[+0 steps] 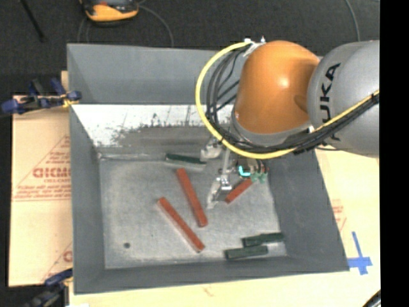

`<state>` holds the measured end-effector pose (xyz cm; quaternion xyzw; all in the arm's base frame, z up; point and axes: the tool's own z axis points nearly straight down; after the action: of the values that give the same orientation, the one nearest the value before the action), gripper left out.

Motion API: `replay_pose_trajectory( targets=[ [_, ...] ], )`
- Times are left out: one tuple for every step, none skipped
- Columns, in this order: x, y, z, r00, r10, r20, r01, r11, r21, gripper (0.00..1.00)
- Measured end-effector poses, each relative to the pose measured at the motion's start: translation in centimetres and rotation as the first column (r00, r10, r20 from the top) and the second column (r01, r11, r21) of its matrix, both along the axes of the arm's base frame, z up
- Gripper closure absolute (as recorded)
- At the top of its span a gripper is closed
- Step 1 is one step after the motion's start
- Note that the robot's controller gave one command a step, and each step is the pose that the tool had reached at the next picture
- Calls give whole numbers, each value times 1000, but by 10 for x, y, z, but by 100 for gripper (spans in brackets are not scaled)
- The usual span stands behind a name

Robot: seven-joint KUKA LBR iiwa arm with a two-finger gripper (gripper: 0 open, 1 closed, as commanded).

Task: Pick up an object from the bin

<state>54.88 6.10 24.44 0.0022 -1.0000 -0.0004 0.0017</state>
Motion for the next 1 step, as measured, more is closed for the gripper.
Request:
replay_pose_trajectory(
  targets=[
    [1,0,4,1000,-1,7,1,1000,1,0]
  ],
)
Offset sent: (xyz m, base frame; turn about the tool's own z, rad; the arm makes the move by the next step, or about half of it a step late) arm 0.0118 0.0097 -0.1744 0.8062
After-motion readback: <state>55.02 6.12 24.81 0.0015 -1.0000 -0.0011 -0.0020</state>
